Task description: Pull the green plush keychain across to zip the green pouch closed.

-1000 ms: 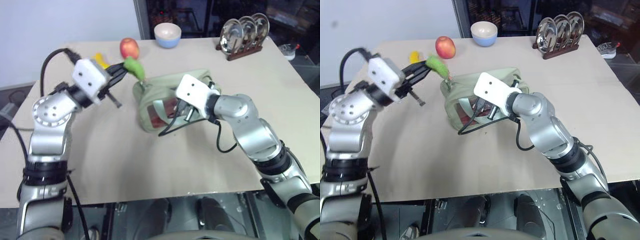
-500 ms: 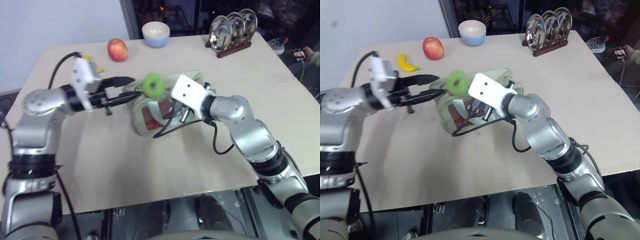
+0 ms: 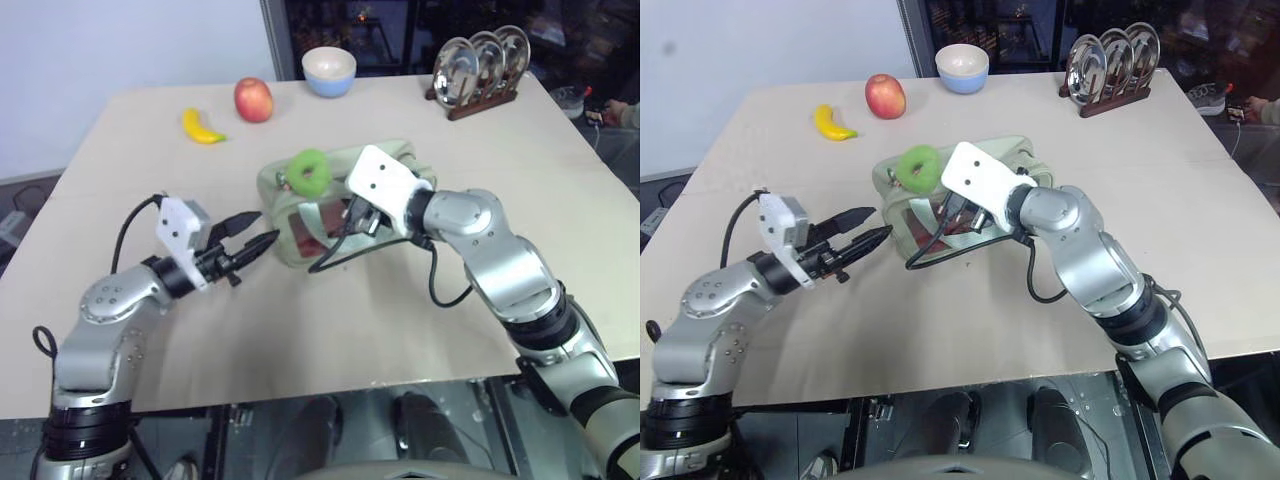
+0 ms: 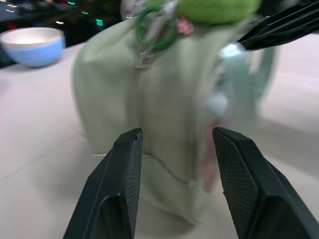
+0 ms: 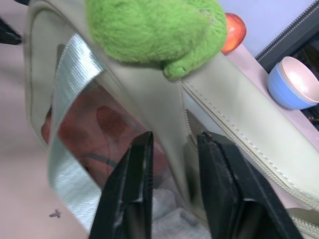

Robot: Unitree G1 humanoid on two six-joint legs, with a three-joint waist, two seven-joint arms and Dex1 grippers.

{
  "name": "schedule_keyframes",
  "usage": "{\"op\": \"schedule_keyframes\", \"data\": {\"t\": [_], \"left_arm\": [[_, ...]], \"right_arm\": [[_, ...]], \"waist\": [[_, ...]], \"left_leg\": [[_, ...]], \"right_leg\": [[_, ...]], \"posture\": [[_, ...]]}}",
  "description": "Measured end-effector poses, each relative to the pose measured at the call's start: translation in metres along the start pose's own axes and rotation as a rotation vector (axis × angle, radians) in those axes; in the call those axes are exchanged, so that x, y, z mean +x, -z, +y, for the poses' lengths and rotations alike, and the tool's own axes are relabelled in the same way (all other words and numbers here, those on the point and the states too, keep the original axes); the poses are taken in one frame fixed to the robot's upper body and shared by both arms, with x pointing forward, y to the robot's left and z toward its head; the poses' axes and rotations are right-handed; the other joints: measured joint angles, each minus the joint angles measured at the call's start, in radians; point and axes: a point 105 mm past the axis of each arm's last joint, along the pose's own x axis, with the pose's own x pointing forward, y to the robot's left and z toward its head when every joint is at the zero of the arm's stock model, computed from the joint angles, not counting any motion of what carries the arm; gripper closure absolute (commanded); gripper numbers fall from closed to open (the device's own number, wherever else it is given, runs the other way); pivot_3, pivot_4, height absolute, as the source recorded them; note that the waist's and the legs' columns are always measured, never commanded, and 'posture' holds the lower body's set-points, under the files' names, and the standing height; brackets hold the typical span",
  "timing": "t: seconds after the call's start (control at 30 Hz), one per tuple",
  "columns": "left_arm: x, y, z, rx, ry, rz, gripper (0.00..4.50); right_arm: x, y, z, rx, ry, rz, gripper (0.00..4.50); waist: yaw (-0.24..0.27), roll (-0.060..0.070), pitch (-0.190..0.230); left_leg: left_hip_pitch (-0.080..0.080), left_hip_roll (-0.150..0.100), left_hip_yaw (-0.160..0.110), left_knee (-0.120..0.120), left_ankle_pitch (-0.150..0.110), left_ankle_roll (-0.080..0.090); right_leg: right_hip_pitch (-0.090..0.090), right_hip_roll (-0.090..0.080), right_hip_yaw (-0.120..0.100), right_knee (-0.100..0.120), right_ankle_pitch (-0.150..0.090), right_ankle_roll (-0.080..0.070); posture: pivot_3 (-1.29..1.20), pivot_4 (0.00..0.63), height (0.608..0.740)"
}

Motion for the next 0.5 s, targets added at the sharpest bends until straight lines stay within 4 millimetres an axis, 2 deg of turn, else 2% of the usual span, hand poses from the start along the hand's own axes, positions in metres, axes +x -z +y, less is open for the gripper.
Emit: {"op": "schedule_keyframes", "data": {"t": [0.1, 0.2, 0.3, 0.37, 0.4, 0.5], "left_arm": [[0.011, 0.004, -0.003, 0.007, -0.011, -0.010, 2.21], [0.014, 0.005, -0.006, 0.009, -0.011, -0.020, 3.08], [0.019, 0.005, -0.011, 0.002, 0.004, -0.028, 4.43], [0.019, 0.005, -0.011, 0.005, 0.003, -0.028, 4.43], [0.019, 0.006, -0.010, 0.007, 0.000, -0.027, 4.43], [0.019, 0.006, -0.008, 0.025, -0.010, -0.024, 4.50]], "right_arm": [[0.000, 0.000, -0.001, -0.001, 0.004, 0.000, 3.05], [-0.001, 0.001, -0.001, -0.003, 0.003, 0.004, 2.99], [-0.008, 0.004, -0.005, 0.008, -0.018, 0.009, 2.99], [-0.021, 0.000, -0.011, 0.014, -0.031, -0.013, 2.99], [-0.034, -0.006, -0.017, 0.017, -0.041, -0.045, 2.99], [-0.044, -0.018, -0.021, 0.053, -0.065, -0.106, 2.11]], "waist": [[0.000, 0.000, 0.000], [-0.003, 0.000, 0.000], [0.000, 0.000, 0.000], [0.002, 0.000, 0.000], [0.003, 0.000, 0.000], [-0.002, 0.000, 0.000]], "left_leg": [[0.000, 0.000, 0.000, 0.000, 0.000, 0.000], [0.000, 0.000, 0.000, 0.000, 0.000, 0.000], [-0.001, 0.000, 0.000, 0.000, 0.000, 0.000], [-0.001, 0.000, 0.000, 0.000, 0.000, 0.000], [-0.001, 0.000, 0.000, 0.000, 0.000, 0.000], [0.000, 0.000, 0.000, 0.000, 0.000, 0.000]], "right_leg": [[0.000, 0.000, 0.000, 0.000, 0.000, 0.000], [0.000, 0.000, 0.000, 0.000, 0.000, 0.000], [0.000, 0.000, 0.000, 0.000, 0.000, 0.000], [0.000, 0.000, -0.001, -0.001, 0.000, 0.000], [0.000, 0.000, -0.001, -0.001, 0.000, 0.000], [0.000, 0.000, 0.000, -0.001, 0.000, 0.000]], "posture": [[0.00, 0.150, 0.740], [0.00, 0.150, 0.740], [0.00, 0.150, 0.740], [0.00, 0.150, 0.740], [0.00, 0.150, 0.740], [0.00, 0.150, 0.740]]}}
